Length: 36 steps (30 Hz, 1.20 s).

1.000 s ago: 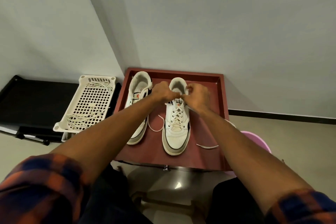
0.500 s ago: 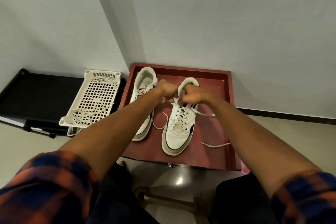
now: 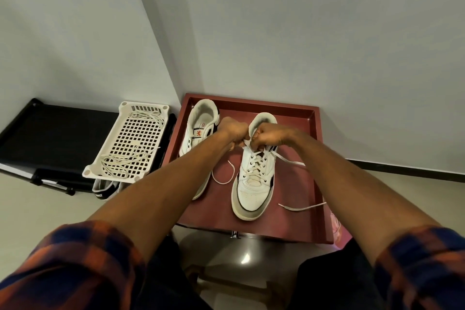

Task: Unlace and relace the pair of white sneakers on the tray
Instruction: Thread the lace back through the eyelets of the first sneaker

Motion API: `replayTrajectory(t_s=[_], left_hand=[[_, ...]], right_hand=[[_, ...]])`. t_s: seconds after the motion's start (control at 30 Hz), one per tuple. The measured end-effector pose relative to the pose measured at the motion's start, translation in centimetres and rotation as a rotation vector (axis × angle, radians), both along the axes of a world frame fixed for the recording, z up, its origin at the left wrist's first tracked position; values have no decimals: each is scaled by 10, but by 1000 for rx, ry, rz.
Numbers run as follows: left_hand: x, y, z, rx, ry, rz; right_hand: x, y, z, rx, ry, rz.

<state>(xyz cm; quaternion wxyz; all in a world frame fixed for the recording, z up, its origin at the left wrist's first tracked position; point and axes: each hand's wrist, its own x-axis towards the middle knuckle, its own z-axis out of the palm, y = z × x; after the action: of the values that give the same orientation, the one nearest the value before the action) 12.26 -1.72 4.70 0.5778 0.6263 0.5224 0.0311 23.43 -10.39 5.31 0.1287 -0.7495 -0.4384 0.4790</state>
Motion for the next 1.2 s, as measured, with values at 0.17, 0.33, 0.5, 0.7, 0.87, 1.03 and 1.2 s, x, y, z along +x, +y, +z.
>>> replayTrajectory(t_s=[0.17, 0.33, 0.5, 0.7, 0.87, 1.03, 1.2], left_hand=[[-2, -6, -2, 20, 7, -11], [-4, -7, -3, 45, 7, 11], [-2, -9, -7, 63, 8, 68], [6, -9, -21, -3, -26, 109], [4, -12, -16, 71, 16, 99], [1, -6, -15, 75, -3, 161], [1, -4, -9, 8, -49, 176]], right_hand=[[8, -8, -7, 31, 54, -8], [0, 0, 0, -52, 77, 81], [4, -11, 8, 19, 66, 50], [2, -26, 11, 51, 52, -4], [-2, -33, 2, 220, -204, 0], [15, -55, 5, 257, -51, -105], [24, -88, 0, 220, 85, -226]])
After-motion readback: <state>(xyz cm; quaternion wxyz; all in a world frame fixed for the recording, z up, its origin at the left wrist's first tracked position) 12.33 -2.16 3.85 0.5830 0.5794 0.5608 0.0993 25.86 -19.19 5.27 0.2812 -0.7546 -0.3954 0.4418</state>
